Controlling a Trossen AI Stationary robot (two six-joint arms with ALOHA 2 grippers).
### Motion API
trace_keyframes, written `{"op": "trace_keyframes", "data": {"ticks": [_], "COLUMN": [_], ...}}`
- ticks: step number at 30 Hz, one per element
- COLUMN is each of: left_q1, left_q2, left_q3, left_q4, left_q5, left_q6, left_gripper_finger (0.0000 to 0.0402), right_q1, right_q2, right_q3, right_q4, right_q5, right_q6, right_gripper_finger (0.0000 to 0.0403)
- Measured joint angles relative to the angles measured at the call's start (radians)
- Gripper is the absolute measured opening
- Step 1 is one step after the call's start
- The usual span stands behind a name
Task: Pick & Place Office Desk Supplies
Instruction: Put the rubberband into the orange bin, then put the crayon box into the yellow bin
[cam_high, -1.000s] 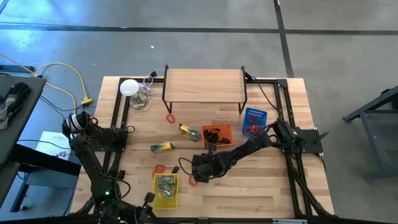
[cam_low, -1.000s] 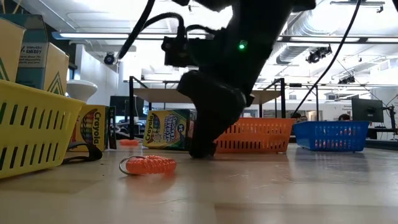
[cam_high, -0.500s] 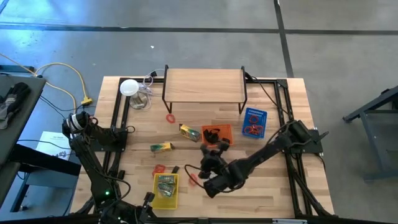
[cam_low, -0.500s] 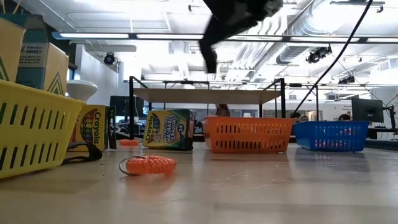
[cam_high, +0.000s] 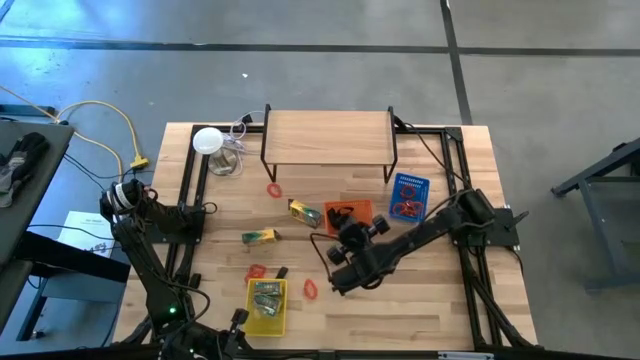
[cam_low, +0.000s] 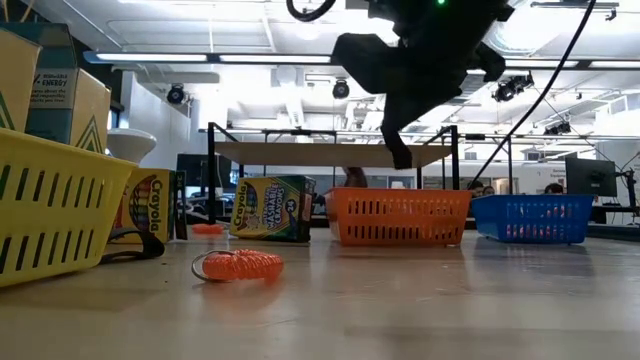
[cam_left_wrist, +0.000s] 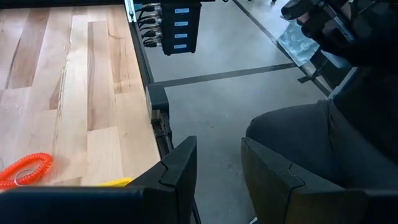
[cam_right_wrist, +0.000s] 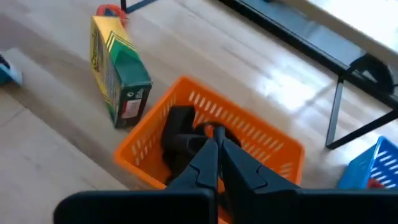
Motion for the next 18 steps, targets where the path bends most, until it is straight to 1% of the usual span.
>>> {"op": "trace_keyframes", "data": {"ticks": [4,8,11,15,17,18], "left_q1": [0.000,0.000,0.000,0.000,0.000,0.000], "left_q2": [0.000,0.000,0.000,0.000,0.000,0.000], "left_q3": [0.000,0.000,0.000,0.000,0.000,0.000], "left_q4": [-0.006,-0.006,-0.006,-0.006,-0.006,-0.006], "left_q5": [-0.003,-0.003,-0.003,-0.003,-0.003,-0.003], "left_q6": [0.000,0.000,0.000,0.000,0.000,0.000], "left_gripper_finger": [0.0120,0.0120,0.0120,0.0120,0.0120,0.0120], "right_q1": [-0.005,-0.004,-0.004,-0.005,-0.005,-0.005], "right_q2": [0.000,0.000,0.000,0.000,0.000,0.000], "right_q3": [0.000,0.000,0.000,0.000,0.000,0.000], "right_q4": [0.004,0.008,0.009,0.009,0.009,0.010], "right_q5": [0.028,0.023,0.010,-0.015,-0.002,0.021], "right_q6": [0.019,0.018,0.018,0.019,0.015,0.006], "right_gripper_finger": [0.0015,0.0045,0.0079,0.0135,0.0163,0.0175]}}
